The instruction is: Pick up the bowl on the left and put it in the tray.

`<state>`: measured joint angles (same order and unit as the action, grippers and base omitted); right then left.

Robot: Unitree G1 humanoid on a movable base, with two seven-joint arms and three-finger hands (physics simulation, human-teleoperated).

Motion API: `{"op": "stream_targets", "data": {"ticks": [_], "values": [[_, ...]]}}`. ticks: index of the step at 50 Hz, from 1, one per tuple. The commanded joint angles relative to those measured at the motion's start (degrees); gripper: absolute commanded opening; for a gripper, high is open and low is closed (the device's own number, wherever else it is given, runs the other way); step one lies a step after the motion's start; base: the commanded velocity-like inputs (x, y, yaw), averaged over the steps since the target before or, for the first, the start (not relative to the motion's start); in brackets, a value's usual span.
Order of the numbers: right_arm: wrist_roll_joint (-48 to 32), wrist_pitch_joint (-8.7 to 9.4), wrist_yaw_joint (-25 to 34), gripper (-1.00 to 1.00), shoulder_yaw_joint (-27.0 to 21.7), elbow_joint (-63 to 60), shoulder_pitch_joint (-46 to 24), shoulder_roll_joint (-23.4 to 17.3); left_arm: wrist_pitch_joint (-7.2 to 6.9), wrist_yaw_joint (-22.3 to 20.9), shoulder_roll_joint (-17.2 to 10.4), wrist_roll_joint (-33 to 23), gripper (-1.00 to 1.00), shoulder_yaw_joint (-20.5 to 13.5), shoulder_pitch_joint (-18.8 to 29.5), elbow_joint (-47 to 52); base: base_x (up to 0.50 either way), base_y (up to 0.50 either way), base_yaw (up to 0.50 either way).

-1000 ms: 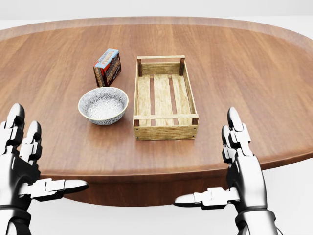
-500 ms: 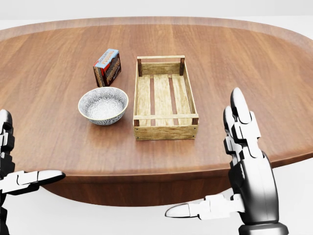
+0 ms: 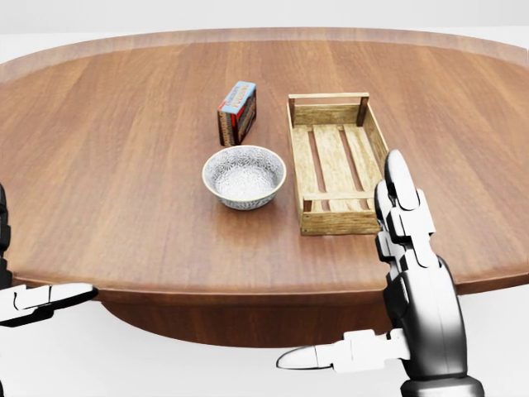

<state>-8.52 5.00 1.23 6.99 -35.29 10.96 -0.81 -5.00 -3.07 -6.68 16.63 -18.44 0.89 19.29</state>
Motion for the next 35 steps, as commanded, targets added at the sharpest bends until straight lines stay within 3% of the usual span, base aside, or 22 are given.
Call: {"op": "stream_targets", "data": {"ticks": [1, 6, 14, 35], "values": [[0.8, 0.00, -0.2, 1.00, -0.3, 0.9, -0.5, 0.3, 0.00, -0.1, -0.4, 0.6, 1.00, -0.7, 0.2, -0.1, 0.00, 0.50, 0.00], [2.3, 0.00, -0.4, 1.00, -0.5, 1.2, -0.9, 0.7, 0.00, 0.2, -0.3, 0.8, 1.00, -0.7, -0.1, 0.7, 0.00, 0.40, 0.00], [4.6, 0.00, -0.9, 1.00, -0.9, 1.4, -1.2, 0.7, 0.00, 0.2, -0.4, 1.2, 1.00, -1.0, 0.0, 0.6, 0.00, 0.00, 0.00], [4.5, 0.00, -1.0, 1.00, -1.6, 1.6, -0.9, 0.5, 0.00, 0.1, -0.3, 1.4, 1.00, -1.3, -0.4, 1.9, 0.50, 0.00, 0.00]]}}
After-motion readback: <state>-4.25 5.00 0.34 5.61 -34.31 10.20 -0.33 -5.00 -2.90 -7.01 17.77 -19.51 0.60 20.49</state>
